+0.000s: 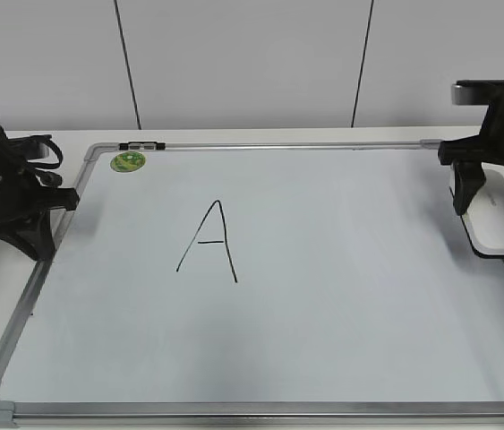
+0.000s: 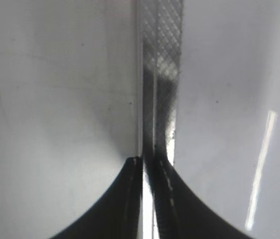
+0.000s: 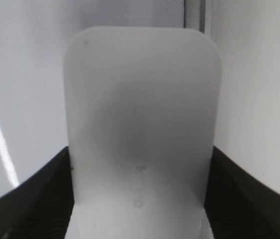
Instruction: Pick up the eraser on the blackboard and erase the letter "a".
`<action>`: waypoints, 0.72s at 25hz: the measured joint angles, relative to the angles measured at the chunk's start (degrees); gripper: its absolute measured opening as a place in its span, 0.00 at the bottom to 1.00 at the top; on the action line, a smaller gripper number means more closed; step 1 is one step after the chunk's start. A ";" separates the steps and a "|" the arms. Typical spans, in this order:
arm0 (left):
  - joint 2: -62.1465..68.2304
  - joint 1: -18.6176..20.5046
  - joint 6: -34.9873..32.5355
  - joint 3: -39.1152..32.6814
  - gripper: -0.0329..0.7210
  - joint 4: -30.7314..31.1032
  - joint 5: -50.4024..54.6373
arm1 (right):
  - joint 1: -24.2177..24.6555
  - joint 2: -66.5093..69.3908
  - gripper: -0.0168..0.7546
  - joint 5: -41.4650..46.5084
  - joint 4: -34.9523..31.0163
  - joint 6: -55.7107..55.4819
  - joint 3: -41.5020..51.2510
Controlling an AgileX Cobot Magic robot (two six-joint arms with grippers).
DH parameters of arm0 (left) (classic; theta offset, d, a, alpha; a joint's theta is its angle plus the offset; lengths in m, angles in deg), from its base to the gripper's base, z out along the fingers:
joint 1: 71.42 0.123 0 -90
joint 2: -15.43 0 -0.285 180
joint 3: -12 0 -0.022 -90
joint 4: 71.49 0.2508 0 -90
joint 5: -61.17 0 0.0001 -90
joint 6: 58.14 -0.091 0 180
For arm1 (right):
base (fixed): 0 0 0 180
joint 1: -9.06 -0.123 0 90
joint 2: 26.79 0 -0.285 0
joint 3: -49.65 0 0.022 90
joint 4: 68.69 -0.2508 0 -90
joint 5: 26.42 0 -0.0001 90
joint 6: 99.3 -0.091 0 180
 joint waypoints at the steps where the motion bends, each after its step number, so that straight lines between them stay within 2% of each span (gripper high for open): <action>1: 0.00 0.00 0.00 0.00 0.13 0.00 0.00 | 0.21 0.00 0.71 0.00 -0.52 0.57 0.22; 18: 0.00 0.00 0.00 0.00 0.13 0.00 0.00 | 0.55 8.10 0.71 -0.23 -0.42 3.19 -2.57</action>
